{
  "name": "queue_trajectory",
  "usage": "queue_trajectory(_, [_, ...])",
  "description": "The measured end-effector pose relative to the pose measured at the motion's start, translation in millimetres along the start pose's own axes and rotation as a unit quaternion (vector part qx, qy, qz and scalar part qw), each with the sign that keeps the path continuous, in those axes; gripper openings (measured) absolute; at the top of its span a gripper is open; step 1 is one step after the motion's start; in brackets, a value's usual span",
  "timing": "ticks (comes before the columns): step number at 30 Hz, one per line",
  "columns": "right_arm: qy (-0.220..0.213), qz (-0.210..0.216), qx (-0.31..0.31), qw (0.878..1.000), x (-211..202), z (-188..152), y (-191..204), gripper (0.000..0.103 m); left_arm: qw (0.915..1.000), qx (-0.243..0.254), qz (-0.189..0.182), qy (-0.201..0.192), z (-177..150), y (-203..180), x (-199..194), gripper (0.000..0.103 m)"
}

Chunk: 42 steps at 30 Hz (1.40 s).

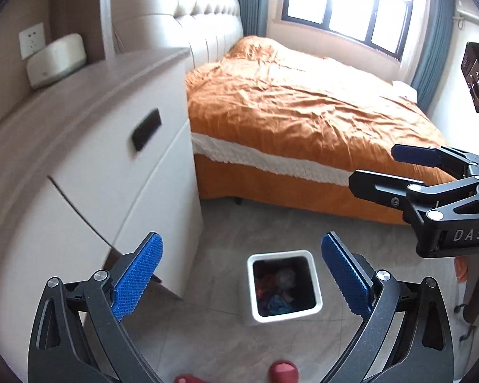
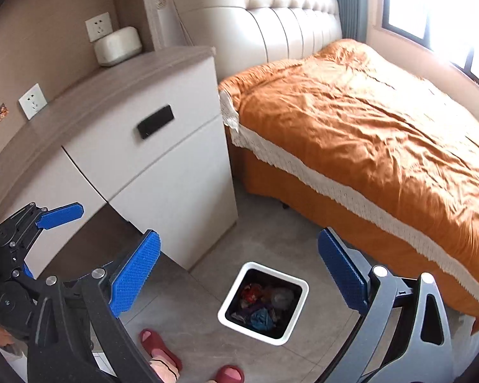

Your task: Collect trash

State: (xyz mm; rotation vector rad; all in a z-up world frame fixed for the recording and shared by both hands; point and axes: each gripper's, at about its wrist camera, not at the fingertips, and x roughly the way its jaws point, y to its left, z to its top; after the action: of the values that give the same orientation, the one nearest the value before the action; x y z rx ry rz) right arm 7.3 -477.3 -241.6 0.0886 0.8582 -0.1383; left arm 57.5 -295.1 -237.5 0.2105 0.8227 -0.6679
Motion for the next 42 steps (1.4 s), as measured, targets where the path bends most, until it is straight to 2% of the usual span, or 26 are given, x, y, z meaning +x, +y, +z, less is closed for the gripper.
queue_trajectory(3, [-0.024,0.022,-0.018,0.999,-21.4,28.7,30.0,0.098,0.9994,-0.013,0.021,-0.024,14.3,15.7,-39.9,0.098])
queue_trajectory(9, [-0.063,0.076,-0.057,0.994,-54.0,76.3,94.3,0.098,0.9920,-0.044,0.098,-0.067,39.3,58.1,-109.8,0.098])
queue_trajectory(15, [-0.089,0.120,-0.115,0.982,-65.3,119.2,160.7,0.098,0.9781,-0.095,0.156,-0.099,50.1,114.8,-171.5,0.098])
queue_trajectory(22, [-0.130,0.177,-0.129,0.967,-78.3,152.4,224.9,0.098,0.9571,-0.133,0.225,-0.125,48.1,165.7,-232.9,0.098])
queue_trajectory(32, [-0.152,0.207,-0.164,0.952,-89.6,169.8,301.3,0.098,0.9358,-0.174,0.273,-0.140,36.3,215.4,-277.9,0.098])
queue_trajectory(38, [-0.159,0.206,-0.177,0.949,-93.9,172.4,334.7,0.098,0.9295,-0.181,0.288,-0.143,27.9,238.7,-294.5,0.098])
queue_trajectory(42, [-0.165,0.202,-0.182,0.948,-97.4,173.0,349.1,0.098,0.9293,-0.189,0.282,-0.145,22.6,252.3,-300.5,0.098])
